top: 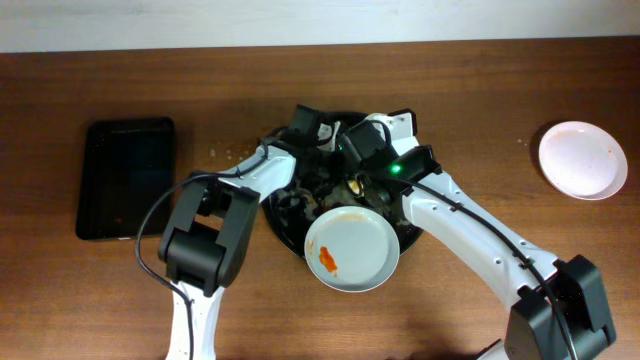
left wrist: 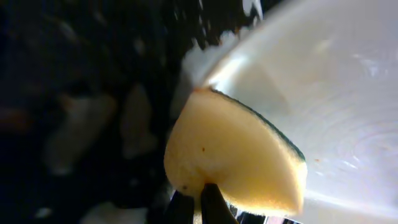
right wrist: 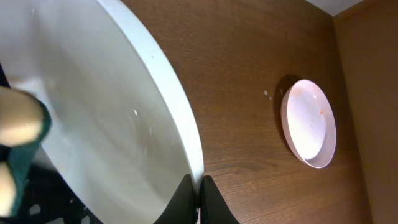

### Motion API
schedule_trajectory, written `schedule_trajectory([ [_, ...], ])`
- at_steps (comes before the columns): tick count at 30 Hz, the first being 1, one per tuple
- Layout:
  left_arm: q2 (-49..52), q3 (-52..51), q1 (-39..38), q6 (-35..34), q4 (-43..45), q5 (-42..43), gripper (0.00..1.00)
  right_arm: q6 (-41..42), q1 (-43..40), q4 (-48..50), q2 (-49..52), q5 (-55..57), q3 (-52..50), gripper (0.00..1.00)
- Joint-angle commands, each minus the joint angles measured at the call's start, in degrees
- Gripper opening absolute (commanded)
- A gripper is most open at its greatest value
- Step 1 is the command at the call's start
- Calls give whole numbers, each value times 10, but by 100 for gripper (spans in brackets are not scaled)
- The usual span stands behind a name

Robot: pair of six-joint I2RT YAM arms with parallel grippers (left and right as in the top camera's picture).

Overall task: Clean dirty plates on tray and stack at the side
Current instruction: 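Keep scrubbing the tilted white plate's underside with the left-held sponge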

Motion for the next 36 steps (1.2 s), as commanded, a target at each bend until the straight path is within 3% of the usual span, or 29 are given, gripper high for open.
schedule_trajectory([
  [1,11,11,22,-17,5,-15,0,3,5,-5,3,12,14,4],
  [10,3,37,18,-17,-14,71,0,3,5,-4,3,13,14,4],
  [23,-84,37,62,61,-111,12,0,-13,5,-48,-32,83,60,4],
  [31,-91,37,64,123,-172,-18,0,-42,5,-105,-68,103,127,4],
  [36,-94,37,64,127,-181,-20,0,-42,4,-115,-66,94,127,4],
])
